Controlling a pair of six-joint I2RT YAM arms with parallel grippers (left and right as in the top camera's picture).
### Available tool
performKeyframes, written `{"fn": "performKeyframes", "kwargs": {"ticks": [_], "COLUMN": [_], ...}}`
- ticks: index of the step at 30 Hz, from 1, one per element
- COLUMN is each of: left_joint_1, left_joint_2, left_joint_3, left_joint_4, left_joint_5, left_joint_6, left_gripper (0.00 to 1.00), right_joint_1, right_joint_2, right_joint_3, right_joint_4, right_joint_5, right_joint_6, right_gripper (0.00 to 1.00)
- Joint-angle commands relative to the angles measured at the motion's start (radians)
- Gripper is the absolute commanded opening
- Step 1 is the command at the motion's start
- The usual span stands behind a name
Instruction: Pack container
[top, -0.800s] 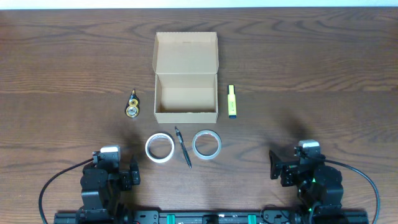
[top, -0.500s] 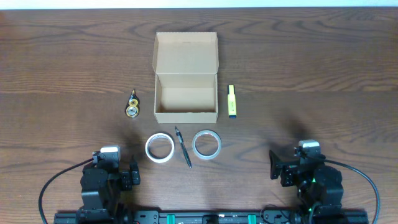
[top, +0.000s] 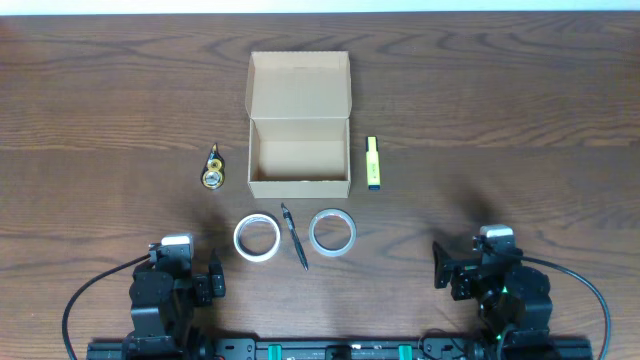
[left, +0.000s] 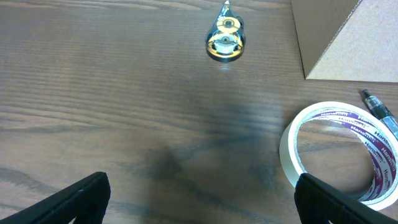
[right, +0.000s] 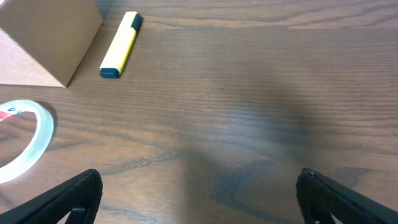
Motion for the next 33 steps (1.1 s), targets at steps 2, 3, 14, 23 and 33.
{"fn": "performKeyframes", "kwargs": {"ticks": [2,3,14,23,33], "left_joint_1": [0.000,0.000,0.000,0.000,0.000], "left_joint_2": [-0.006,-0.006,-0.006,-0.006,-0.006], "left_joint_3": [-0.046,-0.046,-0.046,-0.046,-0.046], "left_joint_4": [-0.039,-0.039,-0.039,-0.039,-0.039], "left_joint_5": [-0.009,-0.009,-0.009,-0.009,-0.009], "left_joint_6": [0.003,0.003,0.003,0.003,0.003], "left_gripper": [0.95,0.95,0.95,0.95,0.95], "right_joint_1": [0.009,0.008,0.009,0.021,0.241], "right_joint_2": [0.003,0.013,0.633,1.285,1.642], "right_joint_3": [0.019,0.032,0.496,1.030,1.234], "right_joint_4": [0.000,-0.002,-0.136,-0.380,-0.332], "right_joint_5": [-0.051,-0.051,-0.062,-0.088,0.029], "right_joint_6": [0.029,0.043,0.041,0.036,0.084], "right_gripper": [0.99,0.99,0.99,0.99,0.99]}}
